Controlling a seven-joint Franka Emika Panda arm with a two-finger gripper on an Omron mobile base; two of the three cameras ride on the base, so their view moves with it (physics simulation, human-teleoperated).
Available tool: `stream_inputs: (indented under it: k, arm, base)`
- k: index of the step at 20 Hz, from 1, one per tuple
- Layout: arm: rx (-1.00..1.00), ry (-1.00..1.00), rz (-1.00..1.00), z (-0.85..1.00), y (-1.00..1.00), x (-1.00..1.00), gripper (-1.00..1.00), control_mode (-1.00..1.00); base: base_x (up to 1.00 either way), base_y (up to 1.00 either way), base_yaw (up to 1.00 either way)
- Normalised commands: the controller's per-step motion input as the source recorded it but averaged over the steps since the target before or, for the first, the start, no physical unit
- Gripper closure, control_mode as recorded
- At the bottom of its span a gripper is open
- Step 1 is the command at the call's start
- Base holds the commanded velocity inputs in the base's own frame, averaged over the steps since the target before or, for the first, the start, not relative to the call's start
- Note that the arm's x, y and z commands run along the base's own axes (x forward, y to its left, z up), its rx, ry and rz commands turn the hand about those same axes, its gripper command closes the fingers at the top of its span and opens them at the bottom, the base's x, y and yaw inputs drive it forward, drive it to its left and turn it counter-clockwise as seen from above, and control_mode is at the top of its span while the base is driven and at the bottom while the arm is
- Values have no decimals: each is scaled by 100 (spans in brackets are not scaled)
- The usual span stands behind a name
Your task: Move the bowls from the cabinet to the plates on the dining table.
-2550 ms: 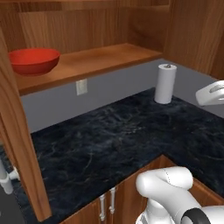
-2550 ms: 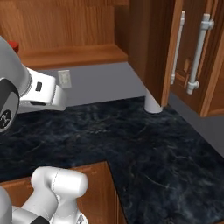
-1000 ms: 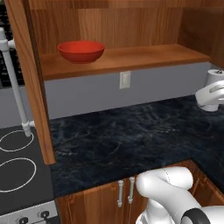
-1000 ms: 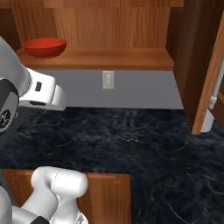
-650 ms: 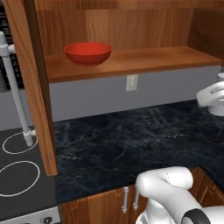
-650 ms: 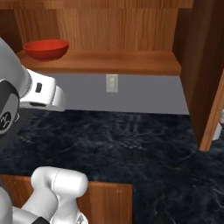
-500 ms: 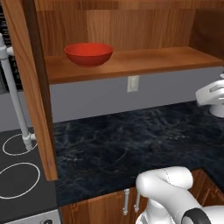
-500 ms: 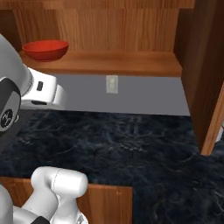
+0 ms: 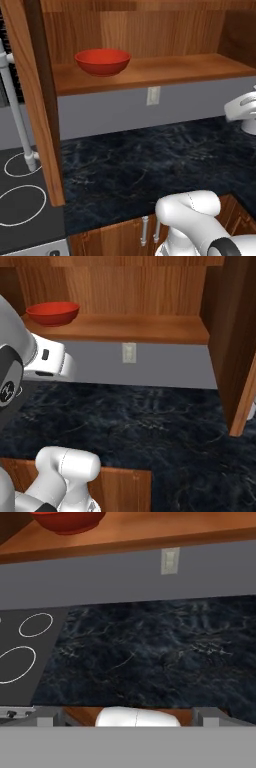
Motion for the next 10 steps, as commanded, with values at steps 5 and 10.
stream_inputs:
  k: [5, 10]
  arm:
    - [0, 0, 0, 0, 0, 0, -100, 100]
    - [0, 0, 0, 0, 0, 0, -100, 100]
  base:
    - [37, -1, 17]
    - [22, 0, 23]
